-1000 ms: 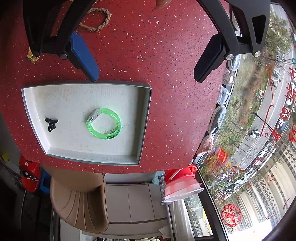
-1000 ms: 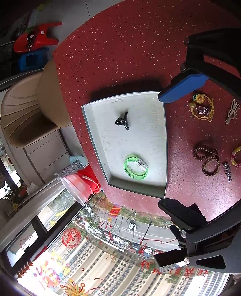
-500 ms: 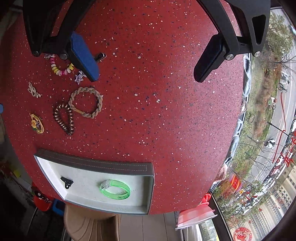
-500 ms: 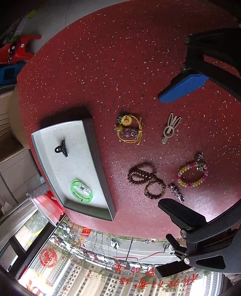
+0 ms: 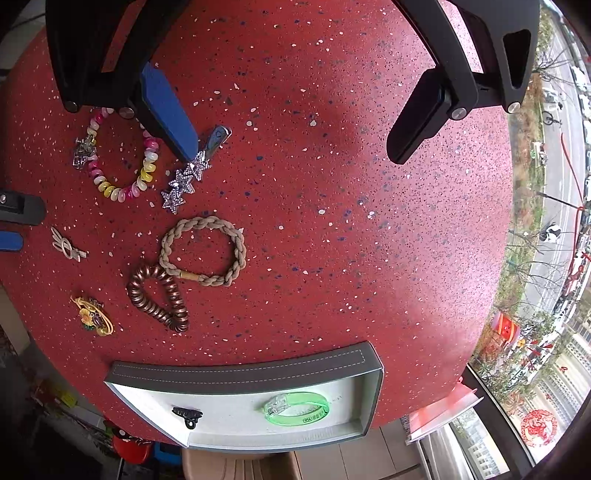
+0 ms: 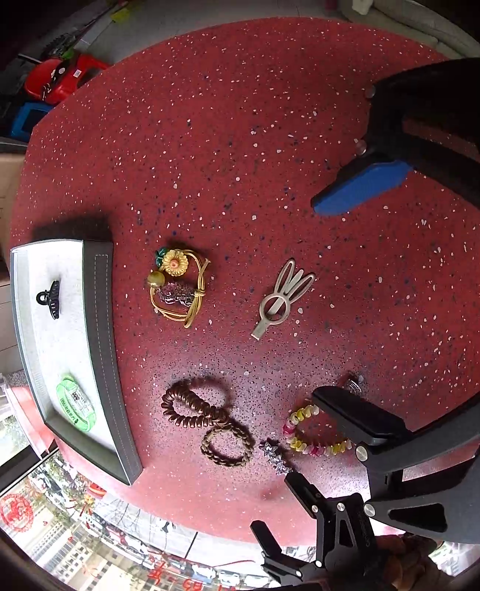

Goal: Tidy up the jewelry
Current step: 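Grasp the white bunny hair clip with the right gripper while the left grasps the silver star clip, then carry the white clip into the tray with the right gripper while the left carries the star clip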

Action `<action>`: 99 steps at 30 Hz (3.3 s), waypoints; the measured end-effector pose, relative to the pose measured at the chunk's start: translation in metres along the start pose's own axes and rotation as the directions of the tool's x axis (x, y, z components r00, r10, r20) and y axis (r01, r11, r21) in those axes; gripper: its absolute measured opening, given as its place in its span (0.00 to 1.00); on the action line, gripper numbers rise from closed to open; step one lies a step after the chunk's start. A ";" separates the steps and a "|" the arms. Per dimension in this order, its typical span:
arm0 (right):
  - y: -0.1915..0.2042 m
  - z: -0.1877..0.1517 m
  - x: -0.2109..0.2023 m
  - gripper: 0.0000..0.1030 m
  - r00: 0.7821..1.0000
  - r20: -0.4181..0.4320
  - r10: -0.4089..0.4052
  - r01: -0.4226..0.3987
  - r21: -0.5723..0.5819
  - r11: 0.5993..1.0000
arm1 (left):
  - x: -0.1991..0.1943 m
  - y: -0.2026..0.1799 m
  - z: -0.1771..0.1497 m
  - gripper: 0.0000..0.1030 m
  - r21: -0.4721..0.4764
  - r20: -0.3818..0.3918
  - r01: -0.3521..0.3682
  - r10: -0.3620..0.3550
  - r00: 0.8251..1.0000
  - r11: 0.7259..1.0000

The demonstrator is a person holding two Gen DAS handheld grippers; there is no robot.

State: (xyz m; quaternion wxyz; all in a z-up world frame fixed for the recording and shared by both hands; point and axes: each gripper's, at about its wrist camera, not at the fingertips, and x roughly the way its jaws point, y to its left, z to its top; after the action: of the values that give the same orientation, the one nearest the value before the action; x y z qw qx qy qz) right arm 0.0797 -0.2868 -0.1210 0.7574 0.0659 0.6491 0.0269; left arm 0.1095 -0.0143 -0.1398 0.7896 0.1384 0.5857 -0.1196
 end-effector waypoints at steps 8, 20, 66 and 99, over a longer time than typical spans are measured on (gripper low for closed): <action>0.011 0.020 0.019 0.73 0.999 0.003 -0.034 0.034 -0.135 0.990 | 0.010 -0.017 0.011 1.00 0.095 -0.002 0.036 -0.036 0.999 0.995; 0.043 0.036 0.039 0.54 0.996 0.011 -0.086 0.085 -0.307 0.948 | 0.007 -0.052 0.040 0.83 0.144 0.013 0.095 -0.098 0.995 0.985; 0.006 0.055 -0.034 0.20 0.960 0.113 0.255 -0.260 0.031 0.965 | -0.044 -0.012 0.084 0.34 -0.133 0.145 0.297 -0.278 0.950 0.946; -0.013 0.206 0.037 0.20 0.958 0.081 0.274 -0.280 0.064 0.958 | 0.037 -0.013 0.237 0.34 -0.190 0.109 0.328 -0.312 0.944 0.925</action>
State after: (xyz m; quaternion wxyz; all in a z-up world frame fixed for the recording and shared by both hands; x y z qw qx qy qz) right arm 0.2882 -0.3085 -0.1286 0.7656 0.1854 0.6068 0.1060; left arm 0.3268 -0.1120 -0.1109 0.7915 -0.0461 0.5787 -0.1911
